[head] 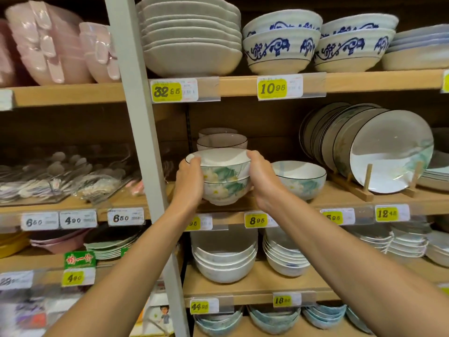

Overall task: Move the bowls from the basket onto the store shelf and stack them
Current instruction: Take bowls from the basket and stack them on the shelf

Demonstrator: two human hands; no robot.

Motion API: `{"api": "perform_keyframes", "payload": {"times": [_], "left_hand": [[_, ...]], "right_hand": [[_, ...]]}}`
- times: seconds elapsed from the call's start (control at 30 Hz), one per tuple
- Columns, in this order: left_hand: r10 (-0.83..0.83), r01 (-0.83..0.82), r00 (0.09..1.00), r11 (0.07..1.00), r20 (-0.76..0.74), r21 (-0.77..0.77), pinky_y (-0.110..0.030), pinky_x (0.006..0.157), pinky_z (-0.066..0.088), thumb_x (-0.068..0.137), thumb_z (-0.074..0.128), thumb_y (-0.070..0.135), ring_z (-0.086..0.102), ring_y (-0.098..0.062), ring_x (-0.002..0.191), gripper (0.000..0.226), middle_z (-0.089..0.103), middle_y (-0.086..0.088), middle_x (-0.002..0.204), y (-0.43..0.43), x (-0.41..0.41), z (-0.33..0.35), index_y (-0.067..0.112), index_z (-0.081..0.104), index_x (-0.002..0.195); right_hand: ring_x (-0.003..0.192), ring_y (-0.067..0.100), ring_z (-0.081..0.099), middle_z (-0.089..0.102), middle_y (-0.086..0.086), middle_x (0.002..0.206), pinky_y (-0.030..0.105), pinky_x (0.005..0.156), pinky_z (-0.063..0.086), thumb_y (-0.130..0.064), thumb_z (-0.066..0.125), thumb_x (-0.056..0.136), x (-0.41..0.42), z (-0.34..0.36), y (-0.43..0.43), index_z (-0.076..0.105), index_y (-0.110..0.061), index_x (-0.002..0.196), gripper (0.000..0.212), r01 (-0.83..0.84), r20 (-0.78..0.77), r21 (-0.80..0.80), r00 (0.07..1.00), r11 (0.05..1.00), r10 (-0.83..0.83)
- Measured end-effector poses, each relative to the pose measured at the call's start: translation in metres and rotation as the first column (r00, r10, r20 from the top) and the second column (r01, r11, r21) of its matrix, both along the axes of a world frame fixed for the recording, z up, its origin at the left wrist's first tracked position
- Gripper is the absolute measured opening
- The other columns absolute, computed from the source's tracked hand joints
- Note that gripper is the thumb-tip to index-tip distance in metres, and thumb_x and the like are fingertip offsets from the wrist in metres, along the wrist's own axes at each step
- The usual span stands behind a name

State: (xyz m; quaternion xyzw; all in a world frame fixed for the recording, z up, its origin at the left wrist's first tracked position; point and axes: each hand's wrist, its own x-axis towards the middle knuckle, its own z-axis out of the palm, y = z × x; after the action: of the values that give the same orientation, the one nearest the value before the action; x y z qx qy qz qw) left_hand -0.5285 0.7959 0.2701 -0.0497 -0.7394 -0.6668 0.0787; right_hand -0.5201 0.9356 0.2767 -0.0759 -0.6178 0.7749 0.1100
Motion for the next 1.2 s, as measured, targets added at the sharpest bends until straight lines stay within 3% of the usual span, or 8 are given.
{"api": "perform_keyframes", "payload": {"times": [0.23,0.33,0.43,0.53,0.83,1.0,1.07,1.2], "left_hand": [[0.017,-0.016,1.0,1.0,0.014,-0.019,-0.052,0.103,0.042,0.074,0.024,0.053,0.05,-0.03,0.123,0.074,0.051,-0.009,0.137,0.01,0.0,-0.02,0.024,0.041,0.14],[0.023,-0.023,1.0,1.0,0.011,-0.014,-0.052,0.103,0.042,0.074,0.024,0.053,0.05,-0.029,0.124,0.074,0.051,-0.009,0.138,0.012,-0.005,-0.02,0.024,0.041,0.14],[0.034,-0.033,0.999,0.999,0.018,-0.022,-0.052,0.104,0.041,0.074,0.023,0.053,0.05,-0.031,0.125,0.076,0.049,-0.01,0.14,0.014,-0.009,-0.02,0.023,0.04,0.142],[0.072,-0.073,0.997,0.997,-0.01,-0.032,-0.051,0.105,0.041,0.086,0.026,0.05,0.049,-0.03,0.124,0.067,0.047,-0.011,0.14,0.015,-0.013,-0.022,0.018,0.034,0.144],[0.108,-0.112,0.992,0.992,-0.069,-0.05,-0.047,0.105,0.041,0.093,0.025,0.048,0.048,-0.02,0.116,0.058,0.048,-0.001,0.127,0.007,-0.028,-0.027,0.019,0.035,0.142],[0.074,-0.074,0.997,0.997,0.01,0.021,-0.05,0.104,0.042,0.078,0.03,0.063,0.053,-0.024,0.117,0.076,0.053,-0.002,0.125,0.007,-0.023,-0.029,0.025,0.03,0.144],[0.088,-0.088,0.996,0.993,0.001,0.077,-0.05,0.104,0.042,0.077,0.035,0.059,0.053,-0.027,0.119,0.077,0.052,-0.007,0.132,0.013,-0.02,-0.028,0.022,0.028,0.144],[0.117,-0.114,0.993,0.985,-0.02,0.131,-0.049,0.104,0.044,0.085,0.039,0.051,0.053,-0.028,0.121,0.071,0.048,-0.01,0.14,0.02,-0.018,-0.029,0.024,0.023,0.149]], "right_hand": [[0.099,0.023,0.064,0.07,0.007,0.108,0.039,0.085,0.053,-0.036,0.037,0.097,-0.006,-0.022,0.007,0.06,-0.021,0.105,0.028,0.017,0.077,-0.041,0.997,0.999,-0.013],[0.097,0.021,0.065,0.071,0.006,0.105,0.034,0.074,0.052,-0.037,0.036,0.097,-0.01,-0.024,0.008,0.062,-0.022,0.102,0.03,0.014,0.063,-0.03,0.998,0.999,-0.012],[0.102,0.021,0.065,0.07,0.006,0.113,0.038,0.087,0.053,-0.04,0.034,0.098,-0.019,-0.024,0.01,0.06,-0.022,0.117,0.037,-0.007,0.055,0.011,0.998,1.0,0.007],[0.111,0.024,0.061,0.062,0.008,0.125,0.046,0.1,0.047,-0.044,0.032,0.099,-0.026,-0.025,0.012,0.044,-0.021,0.137,0.047,-0.024,0.064,0.053,0.998,0.998,0.02],[0.119,0.026,0.055,0.057,0.01,0.133,0.046,0.105,0.042,-0.054,0.031,0.097,-0.03,-0.02,0.005,0.033,-0.02,0.145,0.059,-0.088,0.082,0.118,0.994,0.989,0.078],[0.134,0.028,0.039,0.038,0.007,0.149,0.046,0.11,0.033,-0.056,0.034,0.095,-0.032,0.011,0.014,0.019,-0.019,0.152,0.069,0.109,-0.062,0.247,0.993,0.963,-0.097],[0.134,0.028,0.038,0.037,0.008,0.148,0.04,0.103,0.033,-0.051,0.038,0.095,-0.033,0.023,0.011,0.02,-0.016,0.151,0.068,0.172,-0.109,0.331,0.984,0.928,-0.143],[0.125,0.031,0.045,0.043,0.012,0.142,0.039,0.094,0.037,-0.043,0.041,0.095,-0.035,0.005,-0.002,0.027,-0.013,0.146,0.061,0.164,-0.056,0.421,0.986,0.892,-0.155]]}}
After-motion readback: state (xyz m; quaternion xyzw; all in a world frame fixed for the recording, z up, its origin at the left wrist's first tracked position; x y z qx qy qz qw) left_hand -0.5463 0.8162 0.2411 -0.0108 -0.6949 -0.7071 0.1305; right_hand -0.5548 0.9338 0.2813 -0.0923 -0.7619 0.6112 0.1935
